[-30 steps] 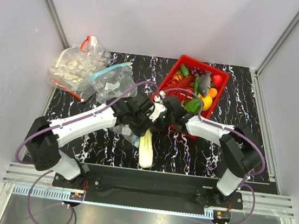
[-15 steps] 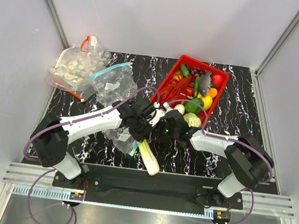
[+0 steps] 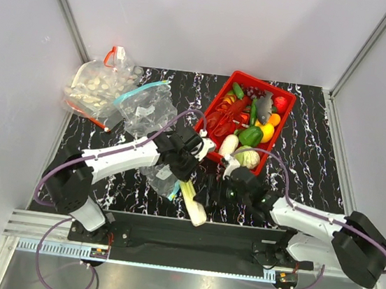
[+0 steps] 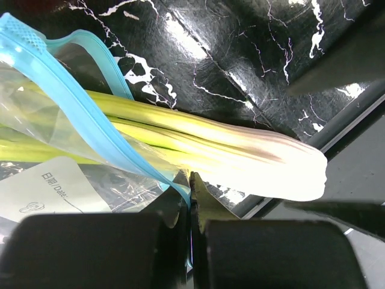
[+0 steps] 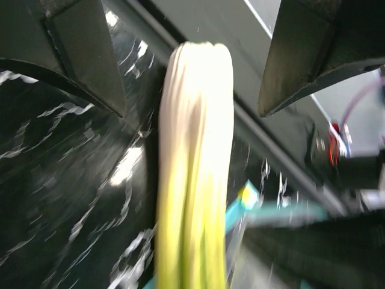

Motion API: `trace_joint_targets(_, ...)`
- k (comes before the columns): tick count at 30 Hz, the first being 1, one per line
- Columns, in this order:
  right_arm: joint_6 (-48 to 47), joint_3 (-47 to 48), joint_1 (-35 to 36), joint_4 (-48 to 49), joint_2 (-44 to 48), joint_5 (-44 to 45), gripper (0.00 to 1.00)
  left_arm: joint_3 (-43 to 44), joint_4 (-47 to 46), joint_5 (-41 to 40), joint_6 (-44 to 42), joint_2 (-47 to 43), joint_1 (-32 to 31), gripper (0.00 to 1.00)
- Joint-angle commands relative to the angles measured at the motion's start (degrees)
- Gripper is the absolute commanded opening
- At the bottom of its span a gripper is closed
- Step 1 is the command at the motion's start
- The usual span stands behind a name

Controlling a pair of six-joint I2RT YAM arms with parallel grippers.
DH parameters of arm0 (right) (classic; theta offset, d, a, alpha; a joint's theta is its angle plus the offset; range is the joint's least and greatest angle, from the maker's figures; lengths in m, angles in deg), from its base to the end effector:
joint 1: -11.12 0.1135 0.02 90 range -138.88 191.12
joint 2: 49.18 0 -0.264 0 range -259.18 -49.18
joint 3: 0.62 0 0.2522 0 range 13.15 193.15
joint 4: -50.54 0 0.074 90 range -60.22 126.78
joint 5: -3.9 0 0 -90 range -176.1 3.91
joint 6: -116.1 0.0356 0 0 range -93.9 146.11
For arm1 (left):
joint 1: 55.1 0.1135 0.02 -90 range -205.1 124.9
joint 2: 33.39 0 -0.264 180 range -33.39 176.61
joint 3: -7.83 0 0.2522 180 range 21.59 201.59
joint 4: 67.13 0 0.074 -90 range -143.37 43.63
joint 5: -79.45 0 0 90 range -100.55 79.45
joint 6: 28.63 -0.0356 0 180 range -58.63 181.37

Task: Place the food in the zip-top bag and seal the zipper
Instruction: Place the fake vegetable in the zipper food storage bag.

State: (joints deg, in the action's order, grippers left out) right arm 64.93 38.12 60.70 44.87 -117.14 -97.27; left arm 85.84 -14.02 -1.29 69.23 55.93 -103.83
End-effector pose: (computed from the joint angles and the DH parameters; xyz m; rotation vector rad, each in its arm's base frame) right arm 0.1441 0.1799 0.1728 -0.3436 2.3562 1.0318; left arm 0.2010 -0.2377 0.2296 1.0191 2.5888 -0.4977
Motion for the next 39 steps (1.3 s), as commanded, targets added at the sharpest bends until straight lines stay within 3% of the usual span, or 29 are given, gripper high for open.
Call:
trace_joint_targets(1,-2.96,-0.63,3.84,0.61,2.57,0.63,0.98,2.63,-2.35,-0.03,0.49,0.06,0.13,0.00)
trace_joint_targets(10,-3.68,5.61,16.24,-7.39,-9.11,17.76,0.99,6.06,0.81,-0.64,-0.12,1.21,0.30,0.00)
trace_joint_targets(13,-3.06,7.01,17.38,-9.85,-12.45,21.98,0.94,6.24,1.60,-1.17,-0.39,1.65,0.30,0.00)
trace_joint_targets(14,-3.06,7.37,17.65,-10.73,-13.06,22.95,0.90,6.24,1.69,-1.08,-0.47,1.74,0.30,0.00)
trace_joint_targets(15,-2.97,7.63,17.65,-10.82,-13.94,24.70,0.80,6.24,1.78,-0.91,-0.47,2.00,0.30,0.00)
trace_joint_targets(17,-3.58,8.16,17.83,-10.73,-13.60,25.94,0.68,6.41,2.13,-0.55,-0.39,2.26,0.30,0.00)
trace_joint_targets(18,-3.85,8.16,17.92,-10.30,-12.90,27.08,0.56,6.59,2.22,0.14,-0.39,2.35,0.30,0.00)
trace_joint_targets(21,-5.78,7.02,17.92,-7.84,-8.60,28.40,0.45,7.03,2.83,1.11,-0.39,2.26,0.30,0.00)
trace_joint_targets(23,-7.88,5.97,18.00,-4.95,-5.88,28.84,0.35,7.47,3.97,1.46,-0.30,1.48,0.30,0.00)
trace_joint_targets(29,-14.39,4.12,18.01,-3.09,5.36,27.71,0.27,9.84,6.87,3.92,-0.21,-3.35,0.21,0.00)
trace_joint_targets(39,-19.67,15.00,18.09,-14.77,8.99,17.35,0.25,10.82,7.76,17.97,-1.53,-11.61,0.30,0.00)
